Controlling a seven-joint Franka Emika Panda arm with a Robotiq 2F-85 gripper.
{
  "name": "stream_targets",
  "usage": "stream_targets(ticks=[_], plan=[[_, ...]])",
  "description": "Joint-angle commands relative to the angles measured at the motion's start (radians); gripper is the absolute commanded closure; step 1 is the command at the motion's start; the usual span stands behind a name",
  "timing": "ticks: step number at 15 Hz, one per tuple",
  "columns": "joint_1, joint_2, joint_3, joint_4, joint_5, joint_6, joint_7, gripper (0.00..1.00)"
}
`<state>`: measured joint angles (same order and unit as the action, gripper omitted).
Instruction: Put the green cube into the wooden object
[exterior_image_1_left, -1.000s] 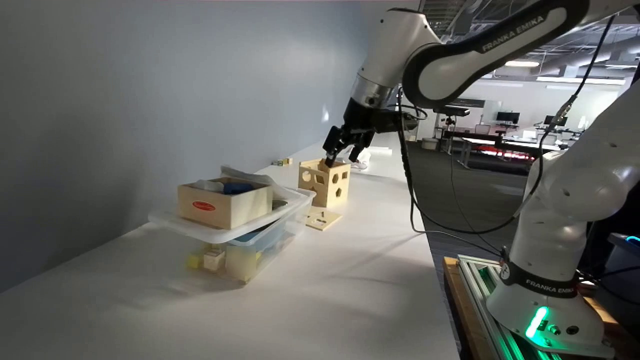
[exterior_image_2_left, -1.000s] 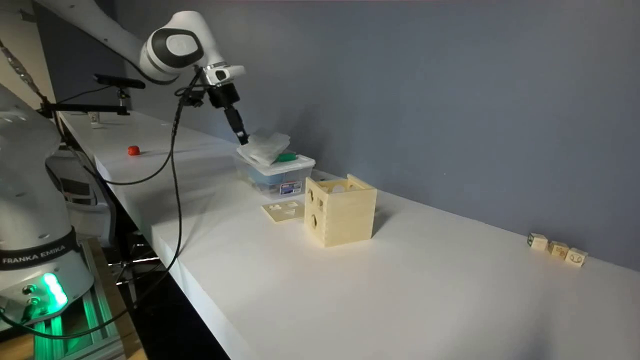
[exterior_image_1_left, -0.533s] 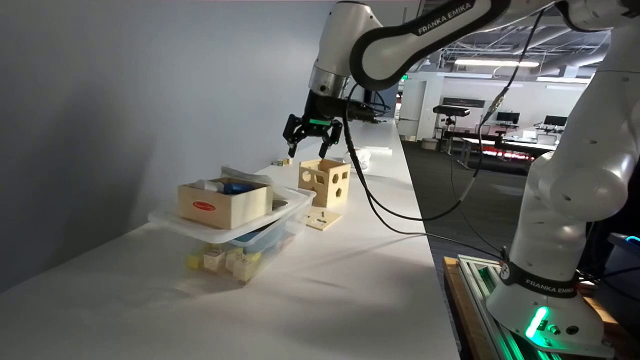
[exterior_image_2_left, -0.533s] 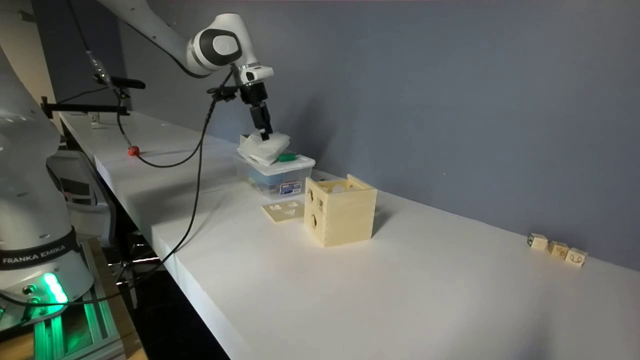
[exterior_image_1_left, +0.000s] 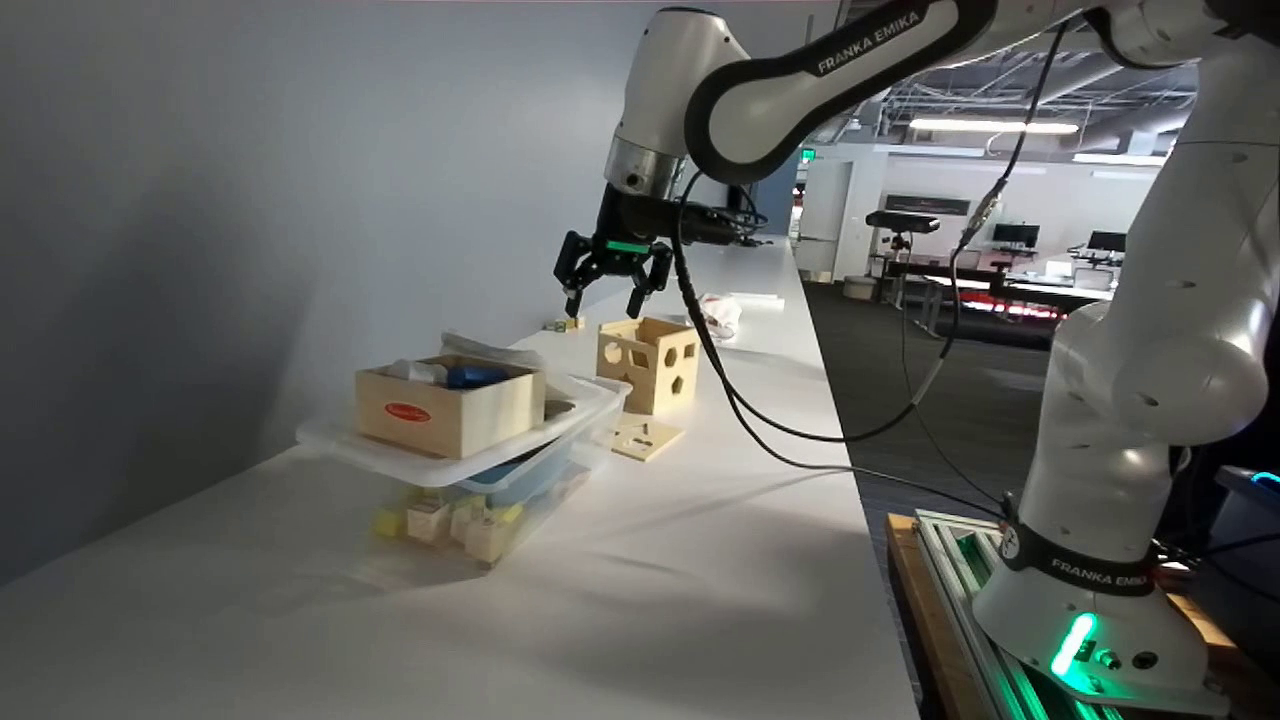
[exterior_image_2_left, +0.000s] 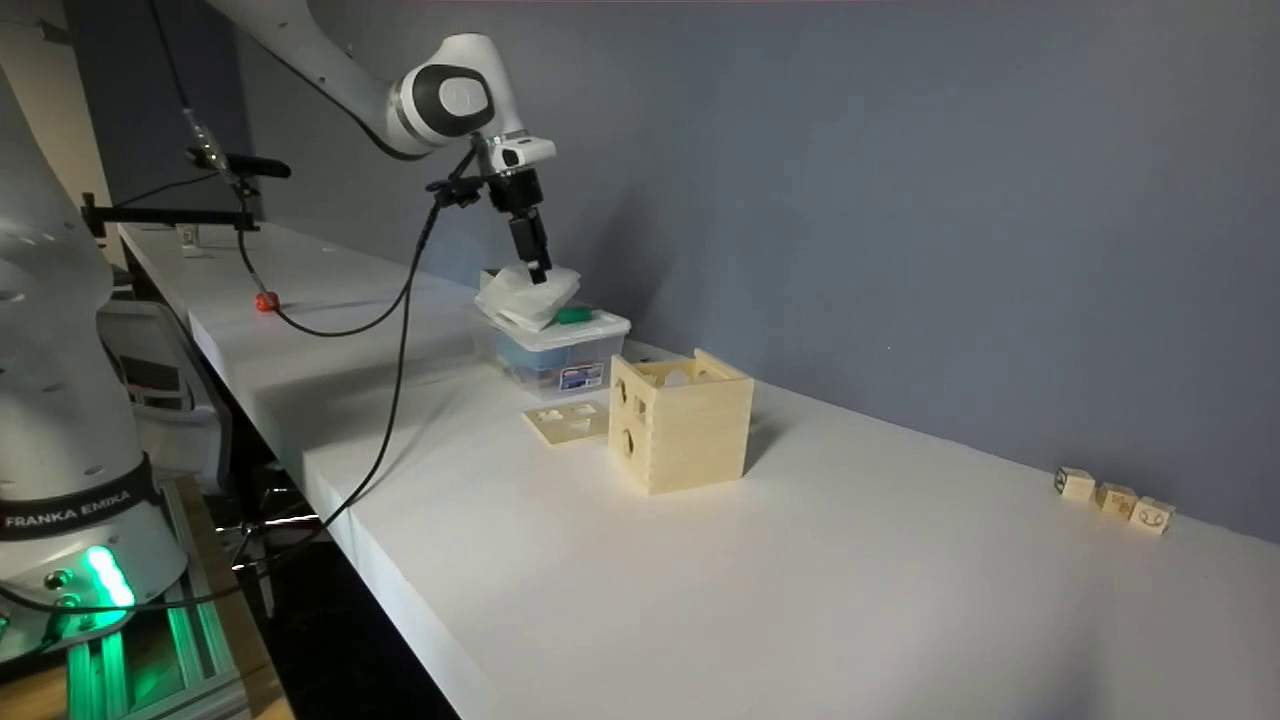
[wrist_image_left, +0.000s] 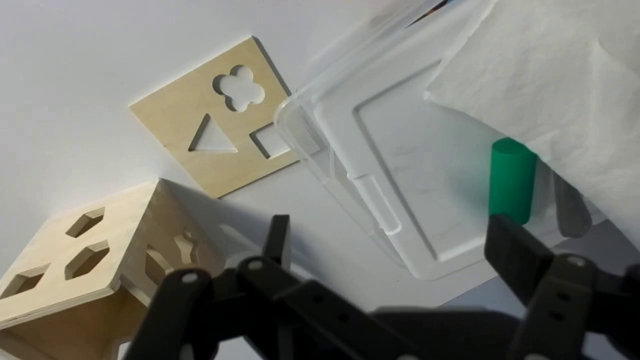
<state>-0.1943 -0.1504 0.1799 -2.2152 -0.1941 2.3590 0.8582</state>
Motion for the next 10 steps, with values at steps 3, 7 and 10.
stream_targets(ticks=[3,7,10], plan=[[0.08,0.169,-0.071,0.147,-0.083,0.006,0.009,0.0],[0.146,0.264,-0.105,0.268,-0.076,-0.039,0.086,0.0],[0.197,0.323,-0.124,0.322,-0.059,-0.047,0.107,0.0]])
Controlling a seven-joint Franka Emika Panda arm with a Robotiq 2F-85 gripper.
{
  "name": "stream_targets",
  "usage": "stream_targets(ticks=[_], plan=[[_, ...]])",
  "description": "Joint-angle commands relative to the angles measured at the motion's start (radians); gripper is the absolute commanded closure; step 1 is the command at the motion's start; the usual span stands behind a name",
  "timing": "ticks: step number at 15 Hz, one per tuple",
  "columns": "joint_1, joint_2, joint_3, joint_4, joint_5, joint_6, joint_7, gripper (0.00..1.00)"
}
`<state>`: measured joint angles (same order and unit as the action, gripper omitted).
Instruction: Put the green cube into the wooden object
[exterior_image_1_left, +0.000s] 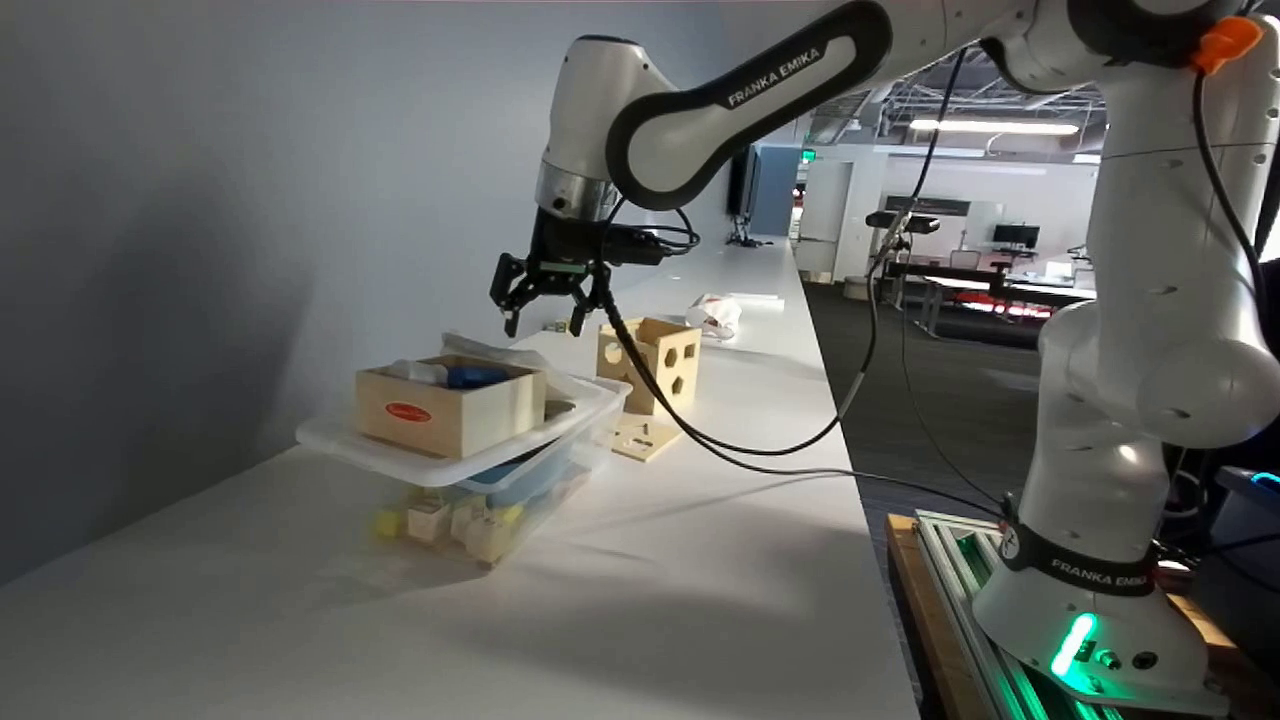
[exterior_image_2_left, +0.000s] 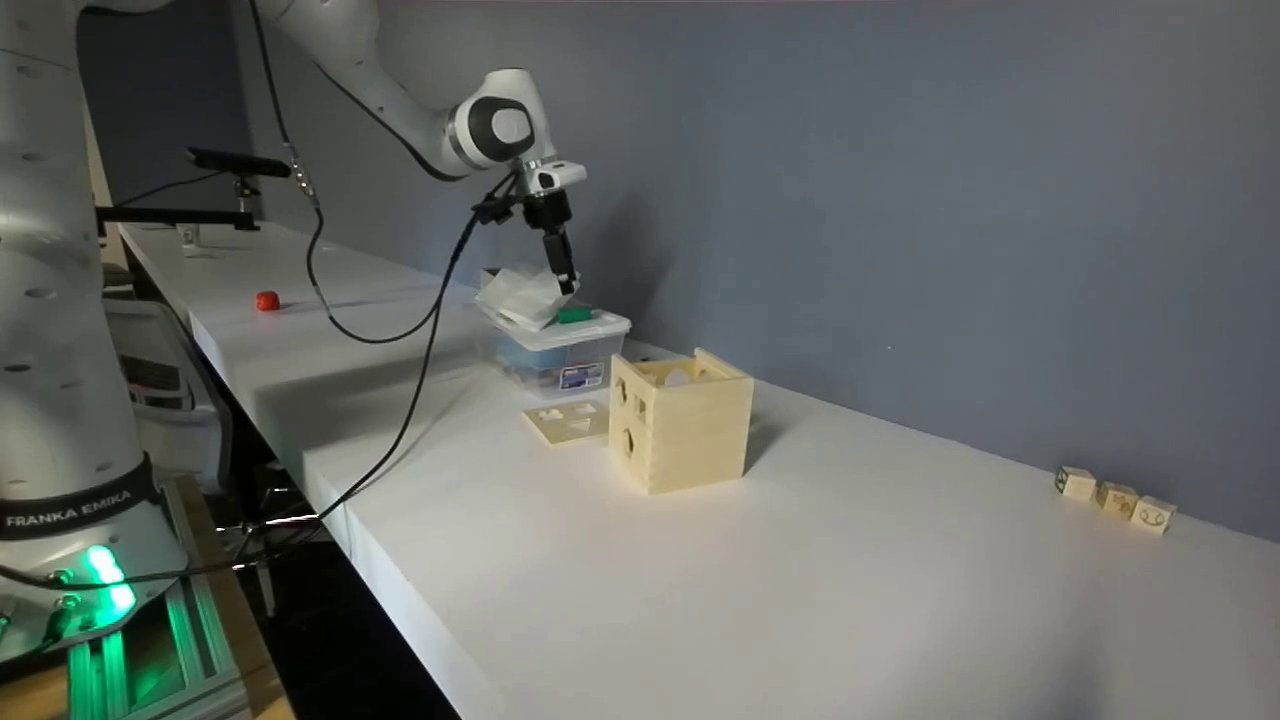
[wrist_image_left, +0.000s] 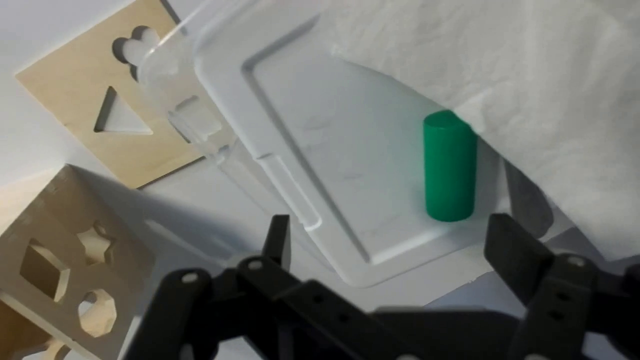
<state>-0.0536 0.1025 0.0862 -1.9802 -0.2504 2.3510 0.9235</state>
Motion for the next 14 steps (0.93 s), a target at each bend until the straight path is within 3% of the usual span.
stream_targets(ticks=[1,7,10,14], plan=[[0.072,0.088,-0.037,0.102,-0.011,-0.039,0.055,0.0],[0.137,0.183,-0.1,0.18,-0.039,-0.091,0.113,0.0],[0.153,0.217,-0.124,0.204,-0.031,-0.113,0.121,0.34],[0.176,0.237,-0.144,0.228,-0.044,-0.138,0.14,0.64]])
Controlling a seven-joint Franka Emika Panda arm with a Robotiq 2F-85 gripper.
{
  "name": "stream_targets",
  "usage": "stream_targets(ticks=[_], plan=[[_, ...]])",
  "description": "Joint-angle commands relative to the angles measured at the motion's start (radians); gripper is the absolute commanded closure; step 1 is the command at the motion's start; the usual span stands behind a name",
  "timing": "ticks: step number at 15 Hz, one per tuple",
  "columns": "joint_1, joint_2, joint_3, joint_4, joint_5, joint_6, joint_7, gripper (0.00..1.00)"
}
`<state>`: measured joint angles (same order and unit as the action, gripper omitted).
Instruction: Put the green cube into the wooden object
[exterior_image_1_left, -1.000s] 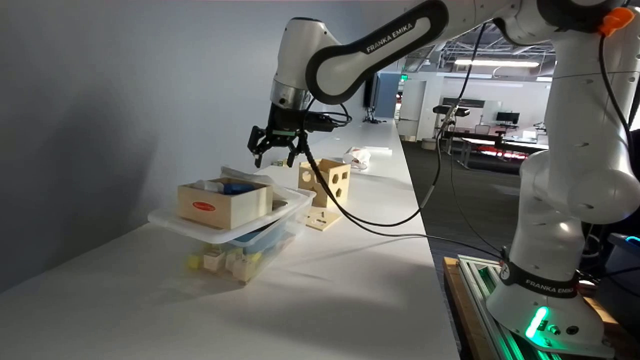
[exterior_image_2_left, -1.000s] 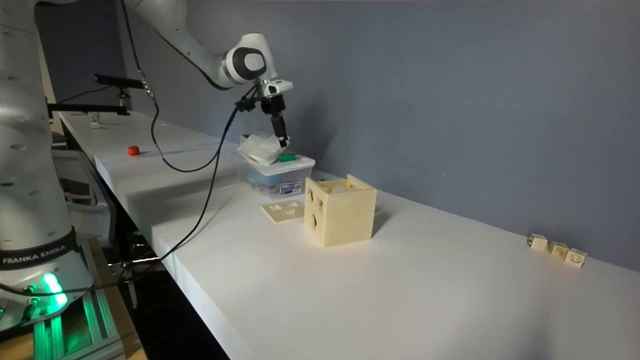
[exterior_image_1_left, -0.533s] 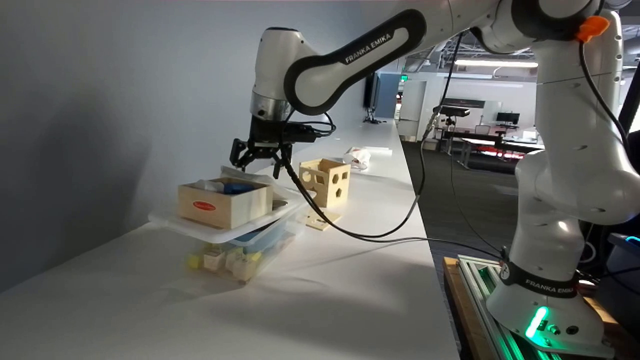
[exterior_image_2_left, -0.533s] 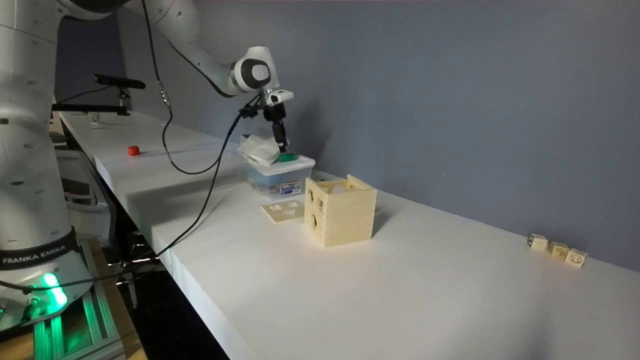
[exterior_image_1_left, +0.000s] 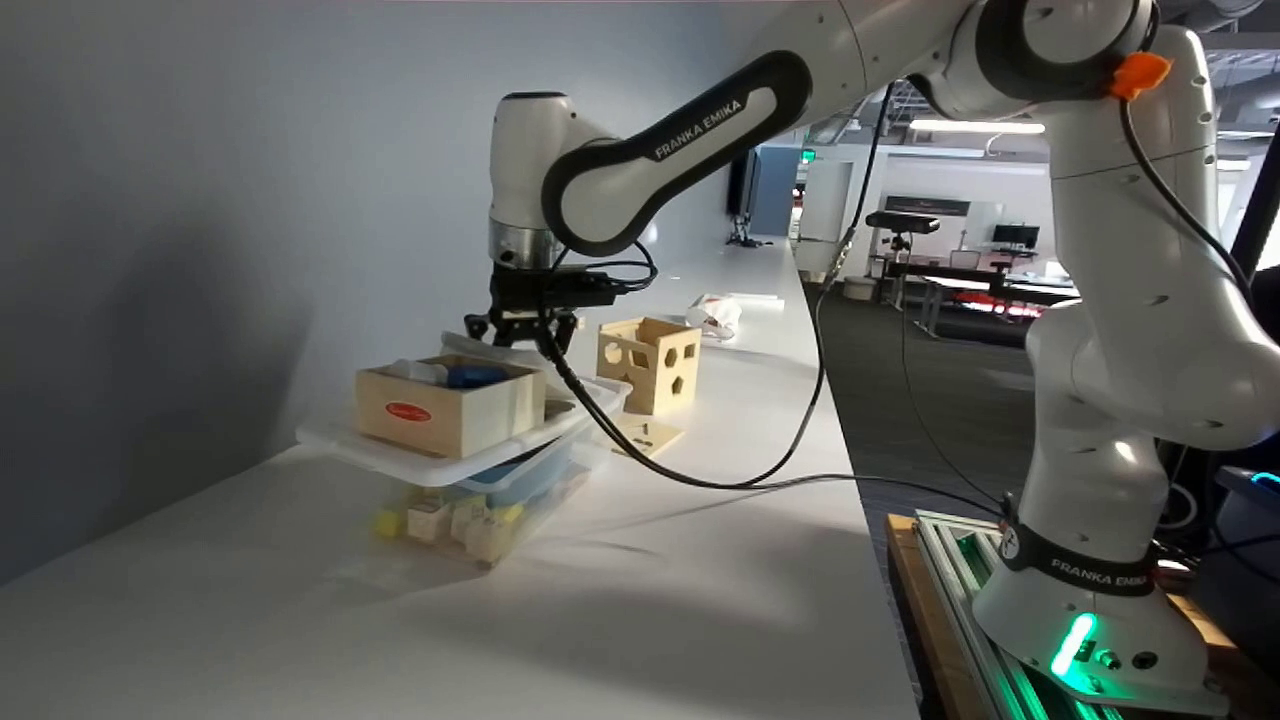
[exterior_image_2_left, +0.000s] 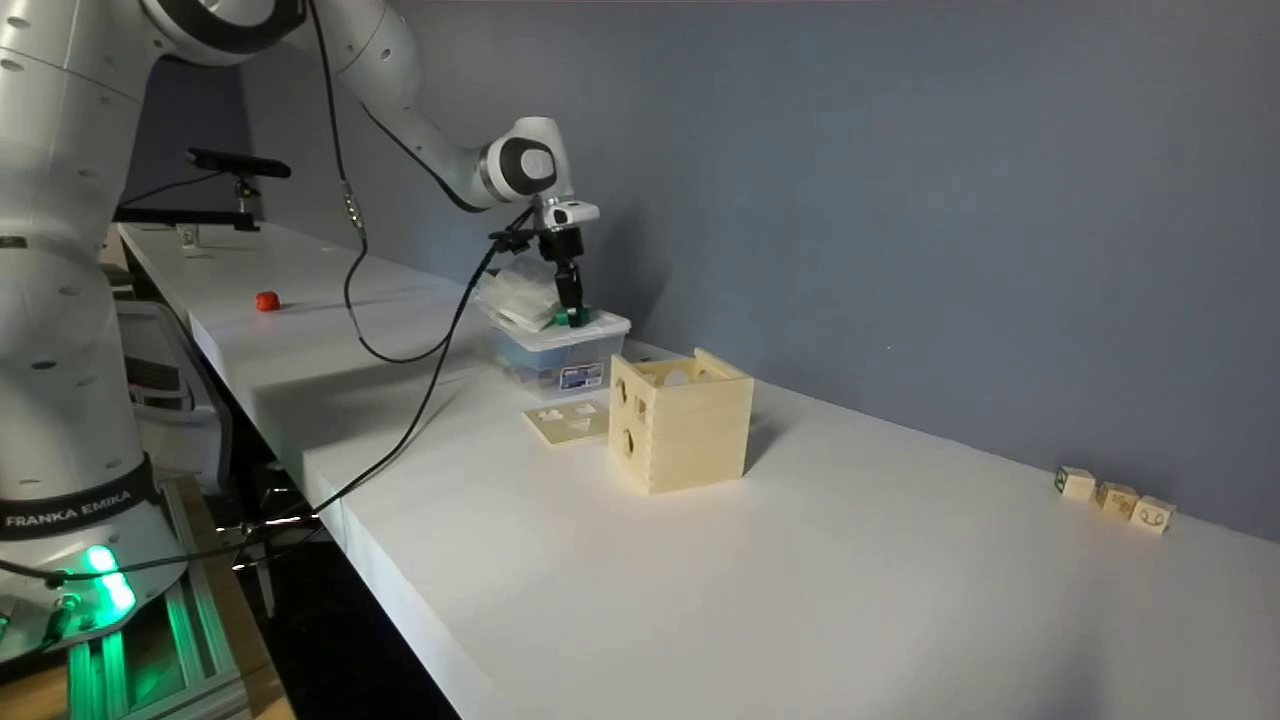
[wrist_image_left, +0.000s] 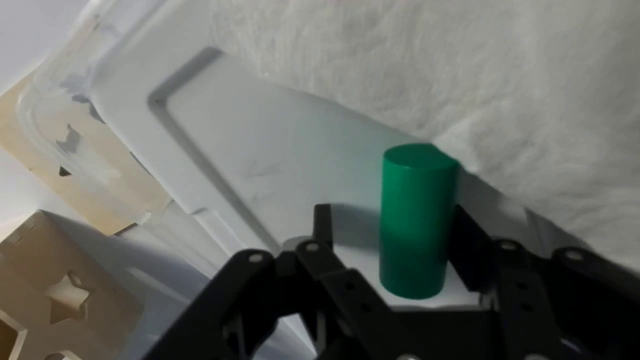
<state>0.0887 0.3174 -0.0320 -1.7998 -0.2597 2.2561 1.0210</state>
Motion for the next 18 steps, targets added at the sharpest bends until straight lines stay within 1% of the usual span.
stream_targets(ticks=[1,2,4,5,7,9,11,13,16,18], plan=[[0.039,0.017,-0.03,0.051,-0.038,-0.047,0.049,0.7],[0.044,0.0,-0.035,0.047,-0.045,-0.057,0.057,0.78],[0.043,-0.073,-0.055,-0.002,-0.088,-0.058,0.067,0.9],[0.035,-0.104,-0.071,-0.031,-0.111,-0.062,0.084,0.92],[0.013,-0.149,-0.109,-0.076,-0.169,-0.101,0.142,0.92],[-0.032,-0.179,-0.14,-0.139,-0.188,-0.128,0.179,0.92],[-0.09,-0.208,-0.172,-0.205,-0.172,-0.127,0.207,0.92],[-0.142,-0.215,-0.198,-0.238,-0.152,-0.124,0.246,0.92],[-0.198,-0.25,-0.219,-0.246,-0.11,-0.14,0.306,0.92],[-0.22,-0.283,-0.223,-0.243,-0.097,-0.145,0.362,0.92]])
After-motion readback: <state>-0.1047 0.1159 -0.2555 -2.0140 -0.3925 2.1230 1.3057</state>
